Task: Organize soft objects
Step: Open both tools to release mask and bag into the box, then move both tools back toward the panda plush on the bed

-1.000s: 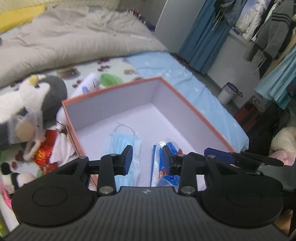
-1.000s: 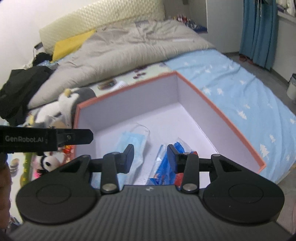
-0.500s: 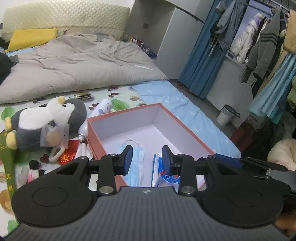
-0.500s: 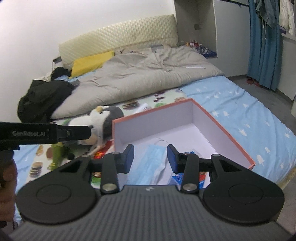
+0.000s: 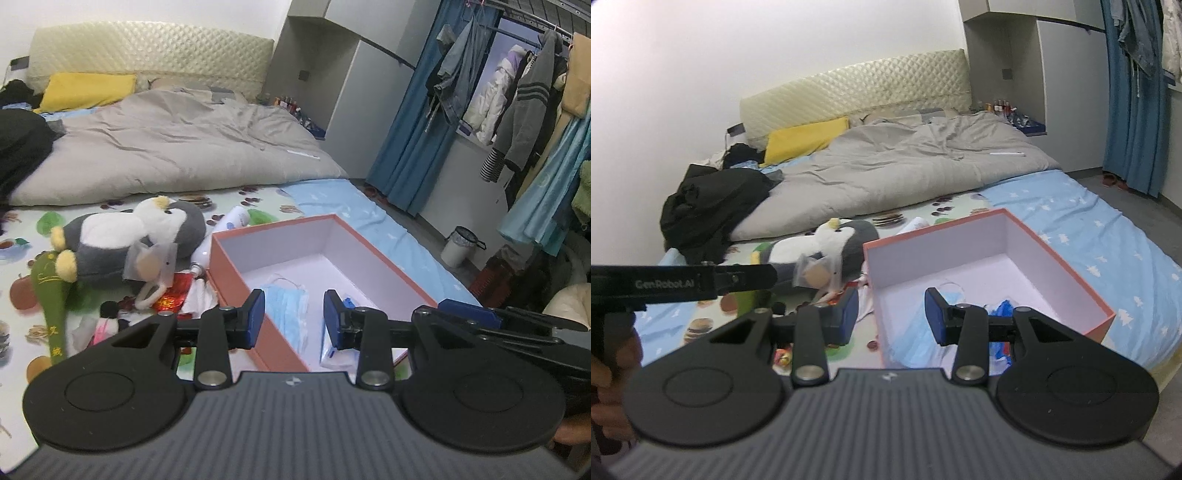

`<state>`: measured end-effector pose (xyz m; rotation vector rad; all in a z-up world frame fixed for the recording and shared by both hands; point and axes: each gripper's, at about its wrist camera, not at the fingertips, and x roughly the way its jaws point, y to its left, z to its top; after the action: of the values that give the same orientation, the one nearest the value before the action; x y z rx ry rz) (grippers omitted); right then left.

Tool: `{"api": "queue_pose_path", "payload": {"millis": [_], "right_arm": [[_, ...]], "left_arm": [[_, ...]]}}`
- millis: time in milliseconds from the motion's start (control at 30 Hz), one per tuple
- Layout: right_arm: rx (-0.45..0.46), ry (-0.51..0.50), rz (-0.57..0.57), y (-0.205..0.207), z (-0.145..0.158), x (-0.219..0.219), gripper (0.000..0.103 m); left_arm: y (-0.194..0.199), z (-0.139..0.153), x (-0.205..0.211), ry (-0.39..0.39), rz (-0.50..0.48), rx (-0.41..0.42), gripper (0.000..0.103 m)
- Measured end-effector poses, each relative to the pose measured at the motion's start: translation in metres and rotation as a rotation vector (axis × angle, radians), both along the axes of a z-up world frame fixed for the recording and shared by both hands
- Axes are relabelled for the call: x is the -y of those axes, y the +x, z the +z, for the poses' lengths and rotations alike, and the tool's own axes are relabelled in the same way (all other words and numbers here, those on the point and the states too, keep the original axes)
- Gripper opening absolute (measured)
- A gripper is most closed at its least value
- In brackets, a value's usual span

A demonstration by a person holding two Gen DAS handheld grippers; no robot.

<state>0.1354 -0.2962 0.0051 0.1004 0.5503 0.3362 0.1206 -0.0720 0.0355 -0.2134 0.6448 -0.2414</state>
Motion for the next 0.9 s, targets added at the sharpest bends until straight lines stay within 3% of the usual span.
{"api": "queue_pose_path", "payload": {"millis": [533,900], "right_arm": [[-0.064,-0.001,0.113,-0.032,-0.037,-0.038,0.043],[-0.126,-0.021,0.212,-0.047,-0.065,-0.076,0.043]], "left_arm": [[-0.05,-0.039,-0.038,0.01,0.116,-0.028,0.048],[-0.071,-0.07,-0.077,0.002,0.208,-0.09,0.054]]}}
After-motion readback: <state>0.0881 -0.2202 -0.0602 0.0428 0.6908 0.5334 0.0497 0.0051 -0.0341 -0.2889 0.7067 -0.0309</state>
